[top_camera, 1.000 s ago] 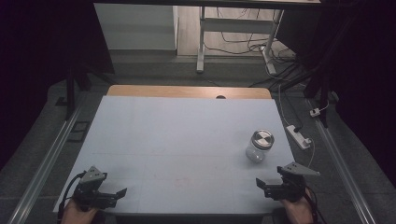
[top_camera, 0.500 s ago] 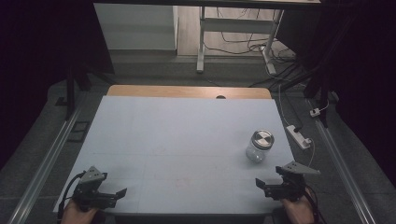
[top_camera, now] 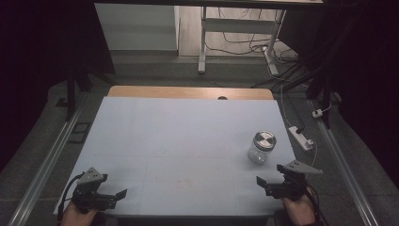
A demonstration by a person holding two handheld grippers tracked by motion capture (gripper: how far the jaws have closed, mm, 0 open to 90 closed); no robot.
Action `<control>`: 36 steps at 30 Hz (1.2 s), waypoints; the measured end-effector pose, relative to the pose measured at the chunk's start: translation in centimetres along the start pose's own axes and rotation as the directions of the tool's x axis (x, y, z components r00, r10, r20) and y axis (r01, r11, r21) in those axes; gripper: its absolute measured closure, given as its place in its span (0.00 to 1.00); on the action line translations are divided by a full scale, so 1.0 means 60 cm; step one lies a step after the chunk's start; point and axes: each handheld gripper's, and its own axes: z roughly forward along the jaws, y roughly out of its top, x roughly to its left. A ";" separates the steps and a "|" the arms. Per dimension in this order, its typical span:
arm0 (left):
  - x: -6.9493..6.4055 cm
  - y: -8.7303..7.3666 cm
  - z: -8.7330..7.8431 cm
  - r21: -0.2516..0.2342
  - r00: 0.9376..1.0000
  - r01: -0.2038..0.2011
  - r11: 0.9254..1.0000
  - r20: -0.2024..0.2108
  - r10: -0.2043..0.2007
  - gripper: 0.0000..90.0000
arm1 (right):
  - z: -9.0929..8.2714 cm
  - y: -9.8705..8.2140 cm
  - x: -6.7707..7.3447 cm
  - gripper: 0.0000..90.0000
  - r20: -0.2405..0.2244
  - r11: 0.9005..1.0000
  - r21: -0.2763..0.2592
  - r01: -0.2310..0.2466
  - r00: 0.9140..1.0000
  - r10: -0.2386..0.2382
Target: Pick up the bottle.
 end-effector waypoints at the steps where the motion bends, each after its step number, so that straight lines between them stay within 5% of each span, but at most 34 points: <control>1: 0.000 0.000 0.000 0.000 1.000 0.001 1.000 0.001 -0.001 0.02 | 0.001 0.001 0.000 0.00 0.000 1.000 0.002 -0.004 1.000 0.004; 6: 0.000 0.002 0.002 0.003 1.000 -0.004 1.000 0.005 0.004 0.02 | 0.006 0.008 0.002 0.00 -0.015 0.999 0.031 -0.020 1.000 0.020; 13: 0.001 0.003 0.003 0.005 1.000 -0.002 1.000 0.008 0.002 0.02 | 0.018 0.018 -0.010 0.00 0.055 0.999 0.034 -0.027 0.998 0.025; 36: 0.000 0.005 0.006 0.019 1.000 -0.005 1.000 0.008 0.005 0.01 | 0.074 0.046 -0.048 0.00 0.120 0.999 0.035 0.007 0.993 -0.011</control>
